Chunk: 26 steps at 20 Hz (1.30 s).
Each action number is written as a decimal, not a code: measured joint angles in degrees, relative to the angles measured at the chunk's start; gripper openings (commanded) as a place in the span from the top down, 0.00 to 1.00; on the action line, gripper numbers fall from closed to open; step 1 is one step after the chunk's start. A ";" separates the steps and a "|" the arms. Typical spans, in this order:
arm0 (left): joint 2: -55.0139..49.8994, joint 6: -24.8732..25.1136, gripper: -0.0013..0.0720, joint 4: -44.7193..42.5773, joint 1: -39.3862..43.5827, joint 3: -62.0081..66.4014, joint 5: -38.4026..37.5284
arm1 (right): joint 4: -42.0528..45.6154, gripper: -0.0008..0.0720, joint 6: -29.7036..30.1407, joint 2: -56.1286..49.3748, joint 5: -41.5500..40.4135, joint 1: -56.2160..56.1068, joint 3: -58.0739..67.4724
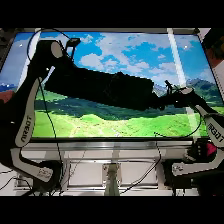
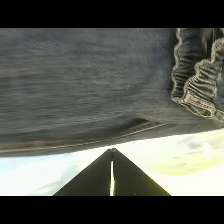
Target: Fold the clothes and pants, and hang the long-sleeved shirts on hangers.
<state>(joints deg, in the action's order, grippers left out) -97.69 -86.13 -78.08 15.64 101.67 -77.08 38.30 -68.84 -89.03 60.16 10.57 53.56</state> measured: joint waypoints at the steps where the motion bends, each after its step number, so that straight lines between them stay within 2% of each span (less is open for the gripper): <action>1: -1.70 0.00 0.97 1.51 0.50 0.00 0.00 | 0.83 0.94 -0.26 1.14 1.05 1.38 0.15; 8: -12.85 -0.90 0.97 10.54 11.23 0.00 3.91 | 6.91 0.95 0.90 12.48 14.88 17.07 3.89; 12: -16.11 -2.14 0.97 12.13 20.13 0.00 8.81 | 7.80 0.95 2.93 14.88 26.03 23.34 13.57; 16: -16.68 -3.13 0.97 12.68 26.10 0.00 13.97 | 6.43 0.95 3.56 15.41 31.50 24.85 25.44; 21: -8.61 -3.98 0.97 4.44 23.17 -0.02 15.78 | 4.92 0.95 2.73 14.53 30.75 15.67 32.44; 26: 3.74 -4.55 0.97 -5.75 10.47 0.00 13.18 | 5.60 0.95 1.68 7.15 21.62 -6.82 33.86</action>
<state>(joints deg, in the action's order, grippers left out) -93.95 -90.67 -83.83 26.11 101.67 -63.90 43.90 -67.16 -81.89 81.78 3.75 87.42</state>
